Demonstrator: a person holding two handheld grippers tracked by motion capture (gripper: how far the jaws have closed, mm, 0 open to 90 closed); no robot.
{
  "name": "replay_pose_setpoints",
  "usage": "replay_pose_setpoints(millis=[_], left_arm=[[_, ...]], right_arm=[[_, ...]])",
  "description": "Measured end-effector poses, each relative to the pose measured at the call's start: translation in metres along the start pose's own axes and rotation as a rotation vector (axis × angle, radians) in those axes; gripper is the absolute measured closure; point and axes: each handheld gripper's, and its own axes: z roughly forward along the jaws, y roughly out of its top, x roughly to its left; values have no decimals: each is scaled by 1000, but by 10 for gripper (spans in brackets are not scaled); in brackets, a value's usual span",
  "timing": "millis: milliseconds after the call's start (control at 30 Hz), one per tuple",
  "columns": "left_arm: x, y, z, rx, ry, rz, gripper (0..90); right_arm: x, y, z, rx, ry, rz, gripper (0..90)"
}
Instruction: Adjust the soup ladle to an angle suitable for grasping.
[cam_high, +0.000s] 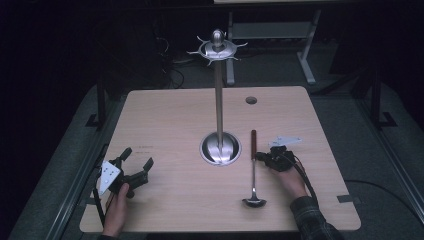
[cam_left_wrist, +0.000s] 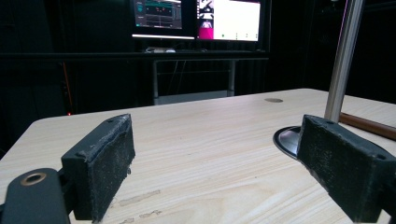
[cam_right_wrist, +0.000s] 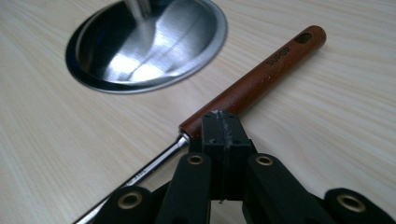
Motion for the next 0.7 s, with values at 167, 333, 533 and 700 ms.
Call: replay_pose_setpoints(millis=[167,333,533,700], left_arm=[[0,0,0,-1,0,-1,106],[0,0,0,-1,-2,-2,106],[0,0,0,-1,-2,-1,106],[0,0,0,-1,-3,-2,106]], right_arm=[[9,5,7,4,17,-22,896],[16,9,3,6,26,-46,896],[31,15,-15,50,59,-48,897],[46,15,-28,122,98,-54,897]])
